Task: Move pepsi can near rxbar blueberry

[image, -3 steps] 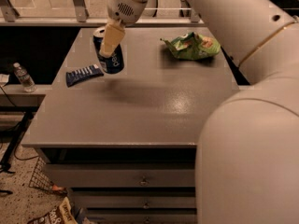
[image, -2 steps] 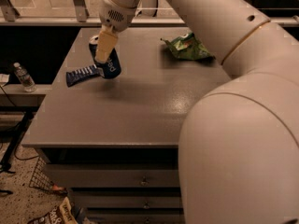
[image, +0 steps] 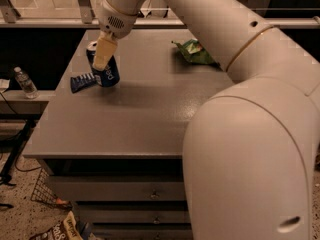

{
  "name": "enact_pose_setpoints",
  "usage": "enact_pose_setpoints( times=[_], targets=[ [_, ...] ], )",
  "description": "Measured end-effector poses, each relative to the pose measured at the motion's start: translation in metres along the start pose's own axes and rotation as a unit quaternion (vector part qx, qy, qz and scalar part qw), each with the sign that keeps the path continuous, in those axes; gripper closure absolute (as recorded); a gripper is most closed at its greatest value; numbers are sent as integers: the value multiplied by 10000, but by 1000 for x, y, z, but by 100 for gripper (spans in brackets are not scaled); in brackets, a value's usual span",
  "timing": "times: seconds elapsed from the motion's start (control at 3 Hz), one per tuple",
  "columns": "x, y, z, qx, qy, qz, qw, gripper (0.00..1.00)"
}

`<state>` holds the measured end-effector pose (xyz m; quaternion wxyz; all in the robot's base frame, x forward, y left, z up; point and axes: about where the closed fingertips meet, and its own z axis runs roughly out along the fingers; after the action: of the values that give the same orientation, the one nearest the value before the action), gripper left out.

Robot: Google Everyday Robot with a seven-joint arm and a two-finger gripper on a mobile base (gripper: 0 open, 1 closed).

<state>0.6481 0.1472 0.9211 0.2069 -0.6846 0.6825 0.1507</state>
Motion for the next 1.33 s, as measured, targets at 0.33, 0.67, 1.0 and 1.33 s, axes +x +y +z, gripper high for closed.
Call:
enact_pose_setpoints(
  times=[0.33,0.67,1.0,1.33],
  targets=[
    [-5,0,6,-3,-159,1,9999,100],
    [-4,1,11,15,-250,32,9997,100],
    [0,3,16,20,-304,88,9995,100],
    [-1,3,18,3,-300,85,9995,85]
  ],
)
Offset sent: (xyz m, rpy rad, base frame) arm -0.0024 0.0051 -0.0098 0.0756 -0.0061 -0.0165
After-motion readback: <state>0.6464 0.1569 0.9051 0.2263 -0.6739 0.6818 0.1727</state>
